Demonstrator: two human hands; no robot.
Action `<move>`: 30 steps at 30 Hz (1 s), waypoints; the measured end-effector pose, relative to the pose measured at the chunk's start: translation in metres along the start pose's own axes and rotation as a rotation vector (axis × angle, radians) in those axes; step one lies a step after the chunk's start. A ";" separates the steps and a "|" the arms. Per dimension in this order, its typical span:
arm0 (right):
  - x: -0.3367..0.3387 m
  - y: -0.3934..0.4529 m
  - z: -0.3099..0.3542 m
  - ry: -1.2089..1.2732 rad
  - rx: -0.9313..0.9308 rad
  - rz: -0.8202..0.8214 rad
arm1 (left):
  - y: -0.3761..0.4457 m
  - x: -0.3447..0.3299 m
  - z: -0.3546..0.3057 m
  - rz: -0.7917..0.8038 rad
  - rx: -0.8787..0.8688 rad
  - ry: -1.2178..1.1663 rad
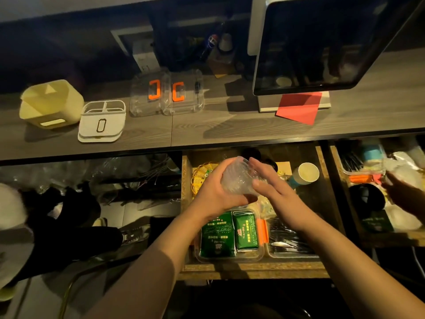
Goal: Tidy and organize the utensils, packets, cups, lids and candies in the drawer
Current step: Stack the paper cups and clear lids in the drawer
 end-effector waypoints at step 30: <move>-0.016 0.051 -0.060 0.036 -0.114 0.203 | -0.005 -0.023 0.067 -0.309 0.412 -0.686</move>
Point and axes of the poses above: each hand's wrist, its own y-axis towards the middle knuckle, its own x-axis out of the back of the hand, z = x × y, the point moved 5 cm from there along y, towards the middle knuckle, and after that the axes turned 7 degrees about -x, right-handed, at the moved point
